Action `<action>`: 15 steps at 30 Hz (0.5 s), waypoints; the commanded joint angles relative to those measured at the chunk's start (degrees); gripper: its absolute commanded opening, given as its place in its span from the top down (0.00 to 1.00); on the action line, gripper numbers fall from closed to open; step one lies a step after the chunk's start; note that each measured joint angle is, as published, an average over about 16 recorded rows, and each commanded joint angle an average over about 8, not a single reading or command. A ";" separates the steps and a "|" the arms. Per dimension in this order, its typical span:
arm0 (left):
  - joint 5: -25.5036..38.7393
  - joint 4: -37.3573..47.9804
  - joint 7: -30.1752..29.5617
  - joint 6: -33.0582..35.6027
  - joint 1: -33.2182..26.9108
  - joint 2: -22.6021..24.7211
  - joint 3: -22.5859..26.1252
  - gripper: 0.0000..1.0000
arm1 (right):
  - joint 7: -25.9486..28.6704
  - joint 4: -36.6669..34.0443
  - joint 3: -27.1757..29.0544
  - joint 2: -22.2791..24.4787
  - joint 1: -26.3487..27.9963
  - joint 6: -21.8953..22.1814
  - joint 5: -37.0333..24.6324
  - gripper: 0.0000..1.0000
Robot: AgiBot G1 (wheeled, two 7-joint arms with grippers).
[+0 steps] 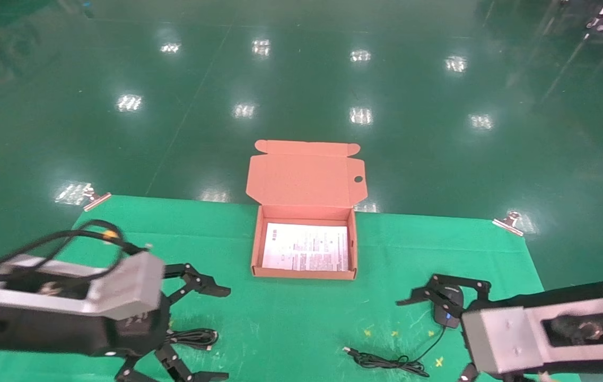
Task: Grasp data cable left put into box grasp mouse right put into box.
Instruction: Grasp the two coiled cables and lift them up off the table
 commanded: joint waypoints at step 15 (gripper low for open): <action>32.65 -0.83 0.25 -6.17 -3.18 11.33 13.47 0.00 | -1.28 -0.02 -16.67 -7.96 3.31 6.43 -29.66 0.00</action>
